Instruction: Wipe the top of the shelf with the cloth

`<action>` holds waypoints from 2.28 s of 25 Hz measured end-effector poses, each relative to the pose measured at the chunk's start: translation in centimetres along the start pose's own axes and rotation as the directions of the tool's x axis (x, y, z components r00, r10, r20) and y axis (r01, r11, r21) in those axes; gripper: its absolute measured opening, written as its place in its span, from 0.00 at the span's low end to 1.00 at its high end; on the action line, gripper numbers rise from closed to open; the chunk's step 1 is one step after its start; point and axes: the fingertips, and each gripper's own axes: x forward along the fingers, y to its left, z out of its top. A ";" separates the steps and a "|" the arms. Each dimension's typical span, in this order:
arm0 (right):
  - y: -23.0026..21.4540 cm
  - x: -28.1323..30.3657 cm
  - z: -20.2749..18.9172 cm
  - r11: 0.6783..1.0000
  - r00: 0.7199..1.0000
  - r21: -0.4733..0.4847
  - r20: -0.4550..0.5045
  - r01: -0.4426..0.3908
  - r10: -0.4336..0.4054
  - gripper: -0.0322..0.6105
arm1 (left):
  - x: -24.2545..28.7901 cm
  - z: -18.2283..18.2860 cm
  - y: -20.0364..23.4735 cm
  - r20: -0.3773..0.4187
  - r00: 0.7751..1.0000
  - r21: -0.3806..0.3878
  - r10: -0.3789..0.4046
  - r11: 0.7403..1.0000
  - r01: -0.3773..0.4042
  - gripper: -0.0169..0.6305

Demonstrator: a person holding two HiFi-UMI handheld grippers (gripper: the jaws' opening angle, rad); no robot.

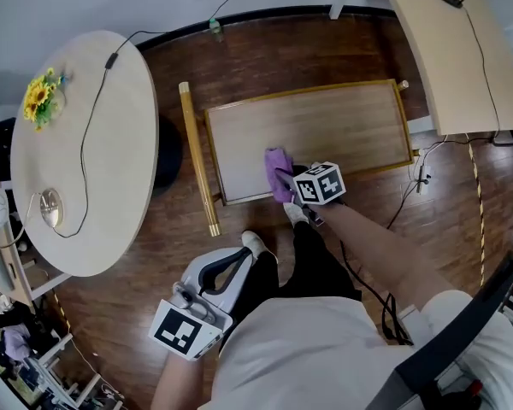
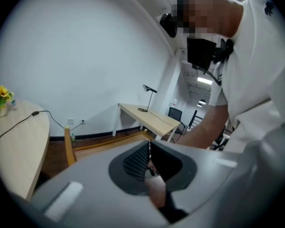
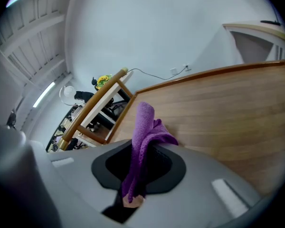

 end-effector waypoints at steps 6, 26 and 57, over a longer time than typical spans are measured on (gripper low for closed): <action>-11.4 -10.3 -2.9 0.978 0.978 0.029 0.007 0.208 -0.208 0.13 | 3.8 1.6 -1.0 0.006 0.998 0.024 -0.059 0.998 0.059 0.07; -31.3 -32.2 -8.4 0.840 0.839 -0.057 -0.055 0.539 -0.542 0.13 | 13.0 2.7 -6.5 -0.040 0.993 0.054 -0.112 0.992 0.114 0.07; 6.1 -42.7 -26.2 0.945 0.864 -0.013 0.410 0.326 -0.292 0.13 | -10.4 -10.1 -25.0 0.150 0.985 0.149 -0.088 0.987 0.066 0.06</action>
